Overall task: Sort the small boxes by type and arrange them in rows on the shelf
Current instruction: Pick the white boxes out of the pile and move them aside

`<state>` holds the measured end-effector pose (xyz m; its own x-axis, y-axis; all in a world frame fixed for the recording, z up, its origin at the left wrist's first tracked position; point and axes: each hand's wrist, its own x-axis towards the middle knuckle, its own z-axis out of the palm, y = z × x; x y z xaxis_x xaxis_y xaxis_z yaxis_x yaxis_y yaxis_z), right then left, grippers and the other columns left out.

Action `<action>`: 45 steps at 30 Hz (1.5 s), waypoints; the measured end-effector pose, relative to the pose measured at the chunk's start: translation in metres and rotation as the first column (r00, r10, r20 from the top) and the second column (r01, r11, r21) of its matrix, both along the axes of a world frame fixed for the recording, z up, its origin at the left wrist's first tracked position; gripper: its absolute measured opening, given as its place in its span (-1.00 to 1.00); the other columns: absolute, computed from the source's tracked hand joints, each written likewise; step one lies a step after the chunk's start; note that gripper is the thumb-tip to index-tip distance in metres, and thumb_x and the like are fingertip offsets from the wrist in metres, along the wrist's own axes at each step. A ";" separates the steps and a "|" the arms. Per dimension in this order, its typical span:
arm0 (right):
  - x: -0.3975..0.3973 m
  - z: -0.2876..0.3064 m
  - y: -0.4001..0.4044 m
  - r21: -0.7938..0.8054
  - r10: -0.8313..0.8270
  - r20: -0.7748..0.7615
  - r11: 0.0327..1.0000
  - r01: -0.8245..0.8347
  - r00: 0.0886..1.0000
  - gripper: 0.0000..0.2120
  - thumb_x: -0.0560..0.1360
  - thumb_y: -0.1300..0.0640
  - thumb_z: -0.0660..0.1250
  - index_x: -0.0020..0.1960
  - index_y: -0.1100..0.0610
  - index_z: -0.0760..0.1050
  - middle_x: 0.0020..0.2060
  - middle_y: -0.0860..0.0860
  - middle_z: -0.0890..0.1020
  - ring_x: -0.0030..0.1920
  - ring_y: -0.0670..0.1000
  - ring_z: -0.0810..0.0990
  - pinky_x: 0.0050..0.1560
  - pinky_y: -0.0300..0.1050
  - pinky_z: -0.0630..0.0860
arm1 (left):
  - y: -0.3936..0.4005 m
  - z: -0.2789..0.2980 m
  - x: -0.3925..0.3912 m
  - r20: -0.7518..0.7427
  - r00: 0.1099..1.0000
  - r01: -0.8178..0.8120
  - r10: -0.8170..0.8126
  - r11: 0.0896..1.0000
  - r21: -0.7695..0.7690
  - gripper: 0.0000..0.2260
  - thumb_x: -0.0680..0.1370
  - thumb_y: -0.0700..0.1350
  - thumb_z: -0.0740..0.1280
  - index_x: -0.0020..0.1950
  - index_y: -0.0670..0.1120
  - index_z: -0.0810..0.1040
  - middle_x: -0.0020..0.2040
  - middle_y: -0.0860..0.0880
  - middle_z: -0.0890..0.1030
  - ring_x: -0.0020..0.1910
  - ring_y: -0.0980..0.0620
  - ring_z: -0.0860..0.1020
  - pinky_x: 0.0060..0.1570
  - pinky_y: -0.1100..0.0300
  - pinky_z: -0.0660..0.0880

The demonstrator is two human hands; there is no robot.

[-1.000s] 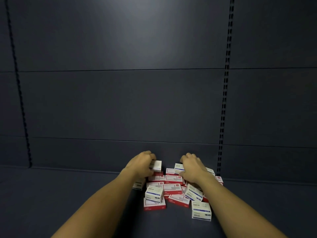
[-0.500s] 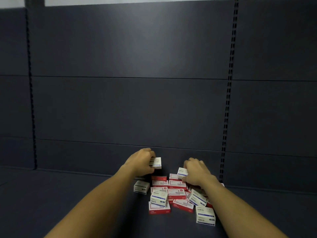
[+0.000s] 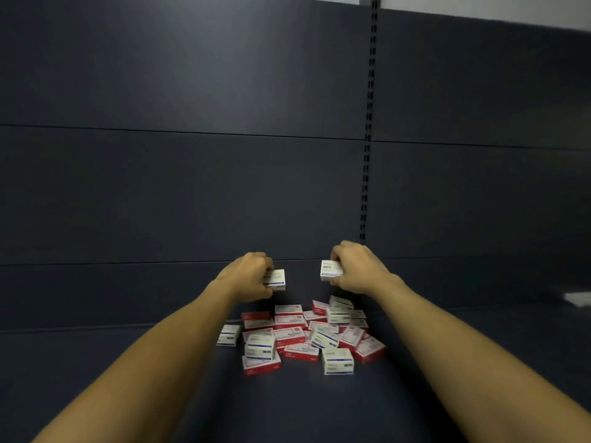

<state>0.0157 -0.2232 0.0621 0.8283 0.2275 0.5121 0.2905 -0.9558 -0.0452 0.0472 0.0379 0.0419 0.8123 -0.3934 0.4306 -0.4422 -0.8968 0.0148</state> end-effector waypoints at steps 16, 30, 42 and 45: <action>-0.128 -0.025 -0.187 0.019 -0.394 -0.115 0.917 0.399 0.912 -0.65 0.39 -0.02 0.51 0.10 0.08 0.55 0.03 -0.01 0.49 0.06 0.08 0.54 0.07 -0.09 0.47 | -0.205 -0.012 -0.041 -0.021 0.938 0.346 -0.346 0.938 0.000 -0.69 0.44 -0.05 0.47 0.15 -0.05 0.55 0.09 0.03 0.47 0.00 0.03 0.48 -0.02 0.13 0.52; -0.284 -0.043 -0.372 0.077 -0.575 -0.175 0.802 0.593 0.799 -0.56 0.31 -0.10 0.57 0.09 0.04 0.56 0.05 0.02 0.53 0.07 0.10 0.55 0.08 -0.01 0.53 | -0.412 -0.017 -0.145 -0.008 0.842 0.540 -0.540 0.842 0.004 -0.66 0.51 0.05 0.45 0.20 -0.08 0.56 0.08 0.02 0.46 0.05 0.00 0.50 0.06 0.08 0.51; -0.391 -0.063 -0.503 0.081 -0.669 -0.199 0.717 0.693 0.716 -0.52 0.29 -0.08 0.61 0.11 0.09 0.58 0.05 0.04 0.53 0.05 0.07 0.55 0.08 -0.05 0.53 | -0.575 -0.029 -0.237 0.013 0.757 0.652 -0.653 0.756 -0.053 -0.70 0.49 0.05 0.41 0.12 -0.10 0.61 0.01 0.01 0.44 0.02 -0.03 0.50 -0.01 0.07 0.50; -0.403 -0.063 -0.531 0.113 -0.675 -0.227 0.698 0.707 0.702 -0.50 0.27 -0.10 0.62 0.12 0.10 0.61 0.08 0.06 0.59 0.04 0.07 0.57 0.04 -0.08 0.54 | -0.608 -0.037 -0.246 -0.017 0.738 0.674 -0.674 0.739 -0.011 -0.66 0.49 0.08 0.41 0.16 -0.09 0.59 0.06 0.00 0.46 0.02 -0.01 0.50 -0.02 0.07 0.51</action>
<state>-0.3871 -0.7543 -0.0010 0.7848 -0.5229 0.3325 -0.4757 -0.8523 -0.2176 -0.1985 -0.5699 0.0054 0.3433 -0.8397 0.4208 -0.9307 -0.3643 0.0325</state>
